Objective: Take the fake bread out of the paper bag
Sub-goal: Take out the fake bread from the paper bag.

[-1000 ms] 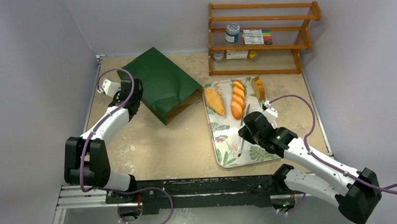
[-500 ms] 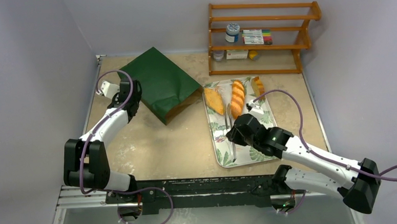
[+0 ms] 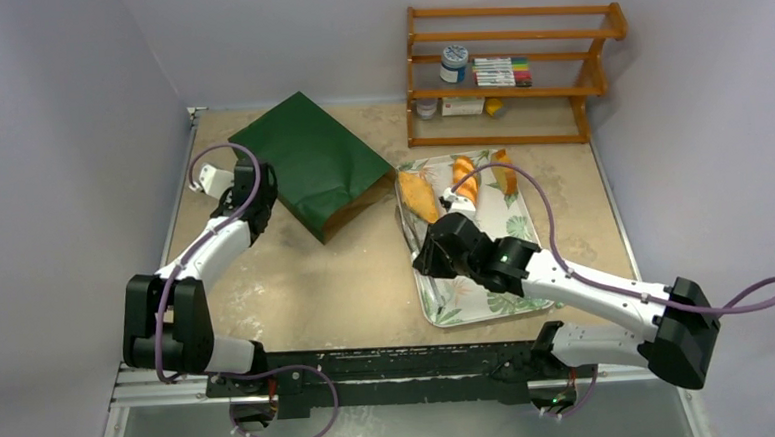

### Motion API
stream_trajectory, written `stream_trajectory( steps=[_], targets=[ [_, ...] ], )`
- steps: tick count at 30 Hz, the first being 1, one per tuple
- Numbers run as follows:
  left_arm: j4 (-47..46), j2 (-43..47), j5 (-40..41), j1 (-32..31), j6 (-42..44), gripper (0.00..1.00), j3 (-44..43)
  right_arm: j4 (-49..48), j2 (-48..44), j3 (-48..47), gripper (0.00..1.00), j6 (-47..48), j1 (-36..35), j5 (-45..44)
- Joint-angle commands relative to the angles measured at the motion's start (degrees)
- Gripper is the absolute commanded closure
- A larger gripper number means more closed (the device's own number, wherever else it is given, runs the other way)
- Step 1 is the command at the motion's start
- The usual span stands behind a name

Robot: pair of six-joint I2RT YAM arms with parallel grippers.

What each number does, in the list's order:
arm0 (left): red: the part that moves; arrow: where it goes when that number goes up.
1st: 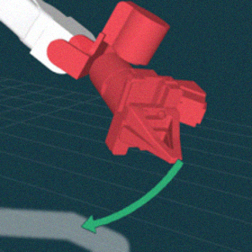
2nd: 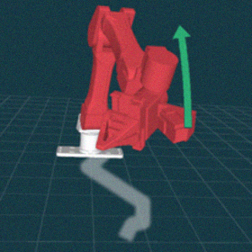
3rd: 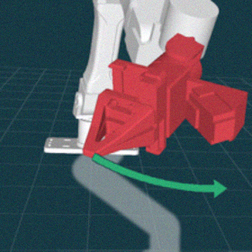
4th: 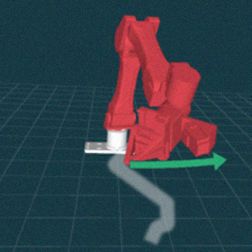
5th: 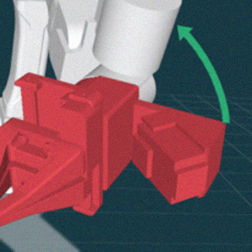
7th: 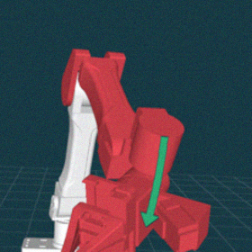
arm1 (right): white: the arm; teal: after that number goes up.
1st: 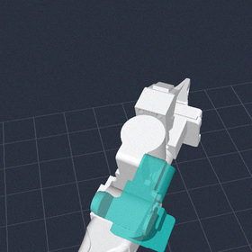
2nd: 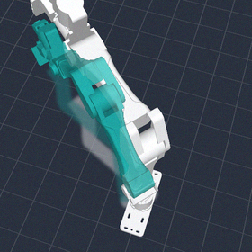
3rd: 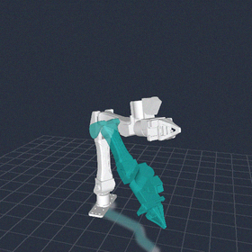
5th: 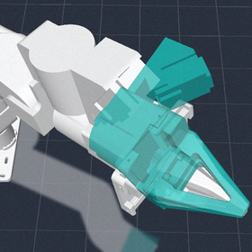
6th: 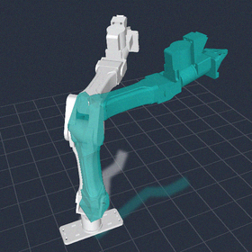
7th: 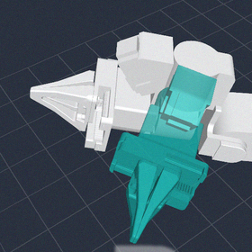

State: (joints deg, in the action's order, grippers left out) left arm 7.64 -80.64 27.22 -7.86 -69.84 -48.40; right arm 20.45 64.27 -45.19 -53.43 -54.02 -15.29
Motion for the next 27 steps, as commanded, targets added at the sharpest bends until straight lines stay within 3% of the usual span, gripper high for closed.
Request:
stream_trajectory(
  steps=[1, 16, 27],
  targets=[
    [-3.1, 2.1, -0.1, 0.7, -0.5, 0.83, -0.2, -7.6, 2.6, -4.0, 0.69, 4.3, -0.5, 2.8],
    [-3.1, -0.5, -0.3, 1.5, 0.0, 0.79, -2.9, -17.5, 18.4, -12.9, 0.68, 8.9, 0.1, 12.8],
    [-2.5, -2.7, -0.6, 1.7, 0.7, 0.79, -5.2, -22.4, 23.5, -15.2, 0.67, 9.1, 5.1, 20.4]
  ],
)
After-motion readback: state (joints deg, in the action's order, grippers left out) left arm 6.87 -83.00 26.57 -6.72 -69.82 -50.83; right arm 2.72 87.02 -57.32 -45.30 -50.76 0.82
